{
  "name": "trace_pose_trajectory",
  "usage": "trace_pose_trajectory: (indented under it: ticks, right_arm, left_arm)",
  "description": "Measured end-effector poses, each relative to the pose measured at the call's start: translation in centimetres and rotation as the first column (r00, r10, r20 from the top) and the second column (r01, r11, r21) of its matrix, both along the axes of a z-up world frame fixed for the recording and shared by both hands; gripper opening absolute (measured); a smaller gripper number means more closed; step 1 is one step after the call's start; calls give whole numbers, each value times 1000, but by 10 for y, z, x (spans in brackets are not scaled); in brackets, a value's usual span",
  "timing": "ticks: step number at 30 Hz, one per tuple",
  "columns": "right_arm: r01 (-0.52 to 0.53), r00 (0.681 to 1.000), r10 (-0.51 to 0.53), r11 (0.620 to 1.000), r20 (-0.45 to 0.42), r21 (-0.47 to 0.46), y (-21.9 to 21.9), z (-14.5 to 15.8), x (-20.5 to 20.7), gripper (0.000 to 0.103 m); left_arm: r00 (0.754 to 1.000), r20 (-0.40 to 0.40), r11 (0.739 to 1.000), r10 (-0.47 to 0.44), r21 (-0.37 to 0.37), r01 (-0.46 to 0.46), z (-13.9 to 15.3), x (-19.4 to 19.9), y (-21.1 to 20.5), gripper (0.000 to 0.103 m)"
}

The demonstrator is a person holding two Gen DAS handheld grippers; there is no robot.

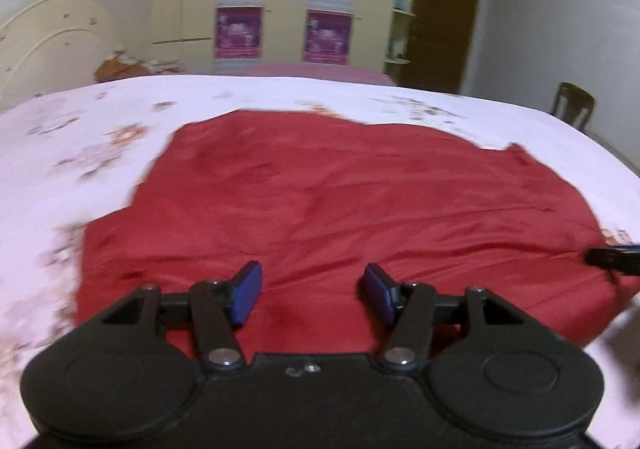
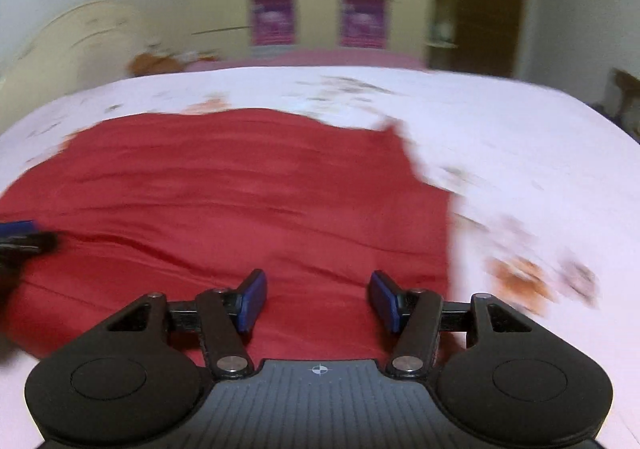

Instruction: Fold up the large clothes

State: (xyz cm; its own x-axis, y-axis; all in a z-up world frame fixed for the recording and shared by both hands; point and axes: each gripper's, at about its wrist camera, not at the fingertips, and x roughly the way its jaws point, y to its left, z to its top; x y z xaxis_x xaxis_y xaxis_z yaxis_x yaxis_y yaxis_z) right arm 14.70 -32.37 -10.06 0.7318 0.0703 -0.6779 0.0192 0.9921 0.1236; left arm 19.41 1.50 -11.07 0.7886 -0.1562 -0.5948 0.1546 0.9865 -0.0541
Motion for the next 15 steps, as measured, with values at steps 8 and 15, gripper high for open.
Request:
trace_pose_trajectory:
  ticks: [8, 15]
  right_arm:
    - [65, 997, -69, 991, 32, 114, -38, 24, -19, 37]
    - [-34, 997, 19, 975, 68, 219, -15, 49, -26, 0]
  left_arm:
    - [972, 31, 968, 233, -107, -229, 35, -38, 54, 74]
    - [897, -199, 731, 396, -522, -438, 6, -94, 121, 55]
